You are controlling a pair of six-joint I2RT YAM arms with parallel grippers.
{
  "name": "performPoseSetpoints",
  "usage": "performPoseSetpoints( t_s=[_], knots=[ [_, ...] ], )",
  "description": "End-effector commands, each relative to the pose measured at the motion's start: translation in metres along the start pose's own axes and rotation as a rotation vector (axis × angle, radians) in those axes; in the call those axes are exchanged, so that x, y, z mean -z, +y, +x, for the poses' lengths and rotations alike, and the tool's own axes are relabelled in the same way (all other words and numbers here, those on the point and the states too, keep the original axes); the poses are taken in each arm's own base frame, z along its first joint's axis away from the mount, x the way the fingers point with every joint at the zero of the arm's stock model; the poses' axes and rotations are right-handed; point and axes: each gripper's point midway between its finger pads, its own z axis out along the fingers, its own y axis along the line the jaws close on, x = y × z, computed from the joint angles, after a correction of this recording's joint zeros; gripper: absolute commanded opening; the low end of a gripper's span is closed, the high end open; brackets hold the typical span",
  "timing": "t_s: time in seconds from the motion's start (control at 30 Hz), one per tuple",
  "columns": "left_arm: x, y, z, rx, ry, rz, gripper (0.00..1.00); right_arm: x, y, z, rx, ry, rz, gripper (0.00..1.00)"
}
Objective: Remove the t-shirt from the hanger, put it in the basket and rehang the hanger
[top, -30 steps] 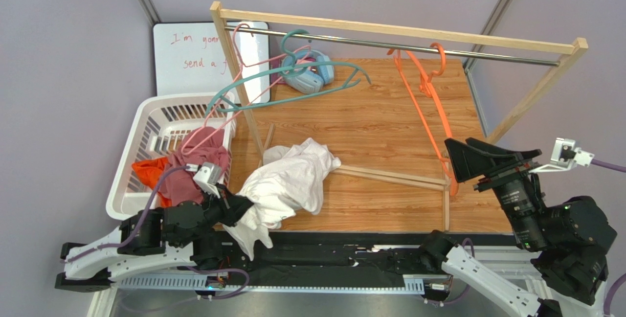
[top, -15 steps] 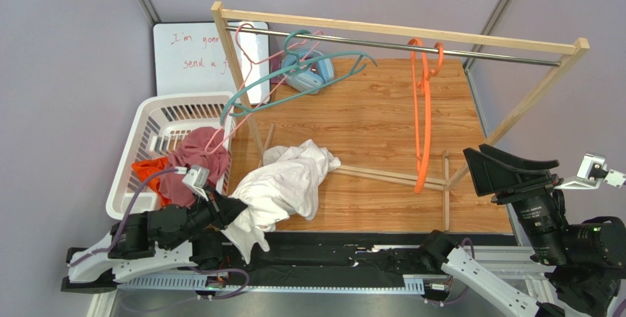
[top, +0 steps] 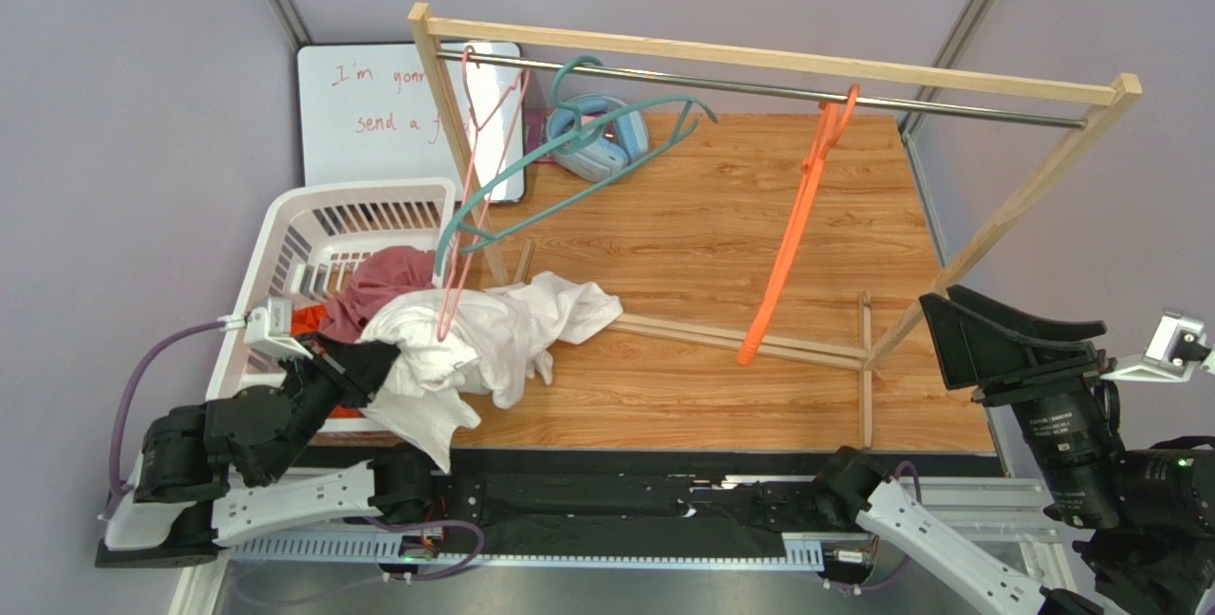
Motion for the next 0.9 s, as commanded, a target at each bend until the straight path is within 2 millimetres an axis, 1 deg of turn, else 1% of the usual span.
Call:
performPoseSetpoints(
  t_s=[0.0,0.03,0.1,0.13,0.17,0.23,0.3,0.33,0.37,0.43,0.47,0.5,0.53,0.57,0.6,0.63,0.67,0.7,0.73,0.77,0.8,0.83,0.87],
  knots=[
    [-0.005,0.007,-0.052,0.025,-0.233,-0.155,0.0,0.012,0.002,-0.018,-0.02,-0.049,-0.013,1.0],
    [-0.006,-0.002,-0.068,-0.011,-0.29,-0.164,0.0,0.014,0.002,-0.019,-0.023,-0.054,-0.016,1.0],
    [-0.013,-0.015,-0.078,-0.111,-0.328,-0.203,0.0,0.015,0.002,-0.021,-0.022,-0.056,-0.016,1.0],
    [-0.014,-0.024,-0.092,-0.087,-0.379,-0.222,0.0,0.015,0.002,-0.021,-0.021,-0.057,-0.016,1.0],
    [-0.017,-0.029,-0.095,-0.234,-0.375,-0.264,0.0,0.017,0.001,-0.021,-0.015,-0.055,-0.015,1.0],
    [-0.015,-0.036,-0.109,-0.244,-0.41,-0.297,0.0,0.02,0.001,-0.026,-0.014,-0.062,-0.017,1.0],
    [-0.011,-0.036,-0.119,-0.293,-0.426,-0.327,0.0,0.023,0.001,-0.029,-0.011,-0.066,-0.017,1.0],
    [-0.009,-0.045,-0.132,-0.227,-0.472,-0.303,0.0,0.025,0.002,-0.031,-0.01,-0.071,-0.02,1.0],
    [-0.012,-0.045,-0.13,-0.258,-0.488,-0.301,0.0,0.026,0.002,-0.032,-0.013,-0.073,-0.023,1.0],
    [-0.014,-0.055,-0.138,-0.311,-0.516,-0.28,0.0,0.027,0.003,-0.032,-0.013,-0.073,-0.028,1.0],
    [-0.024,-0.062,-0.135,-0.36,-0.494,-0.311,0.0,0.026,0.003,-0.032,-0.01,-0.07,-0.031,1.0],
    [-0.033,-0.074,-0.131,-0.352,-0.47,-0.282,0.0,0.026,0.004,-0.032,-0.009,-0.068,-0.034,1.0],
    [-0.033,-0.067,-0.139,-0.392,-0.454,-0.35,0.0,0.025,0.004,-0.031,-0.005,-0.064,-0.033,1.0],
    [-0.053,-0.074,-0.13,-0.442,-0.402,-0.364,0.0,0.025,0.004,-0.029,0.0,-0.057,-0.034,1.0],
    [-0.067,-0.083,-0.123,-0.431,-0.356,-0.31,0.0,0.025,0.005,-0.029,0.003,-0.054,-0.042,1.0],
    [-0.072,-0.08,-0.125,-0.43,-0.331,-0.327,0.0,0.026,0.006,-0.029,0.005,-0.051,-0.045,1.0],
    [-0.081,-0.06,-0.134,-0.421,-0.329,-0.428,0.0,0.027,0.006,-0.028,0.013,-0.046,-0.047,1.0],
    [-0.089,-0.06,-0.131,-0.409,-0.297,-0.394,0.0,0.028,0.005,-0.028,0.016,-0.044,-0.046,1.0],
    [-0.091,-0.057,-0.136,-0.38,-0.297,-0.398,0.0,0.029,0.005,-0.028,0.018,-0.042,-0.047,1.0],
    [-0.088,-0.038,-0.15,-0.349,-0.323,-0.473,0.0,0.032,0.002,-0.028,0.028,-0.037,-0.04,1.0],
    [-0.09,-0.038,-0.151,-0.336,-0.304,-0.45,0.0,0.033,0.001,-0.026,0.036,-0.03,-0.039,1.0],
    [-0.085,-0.039,-0.165,-0.318,-0.329,-0.461,0.0,0.035,-0.001,-0.024,0.046,-0.023,-0.035,1.0],
    [-0.081,-0.038,-0.174,-0.308,-0.344,-0.477,0.0,0.036,-0.006,-0.018,0.06,-0.004,-0.023,1.0]
  ],
)
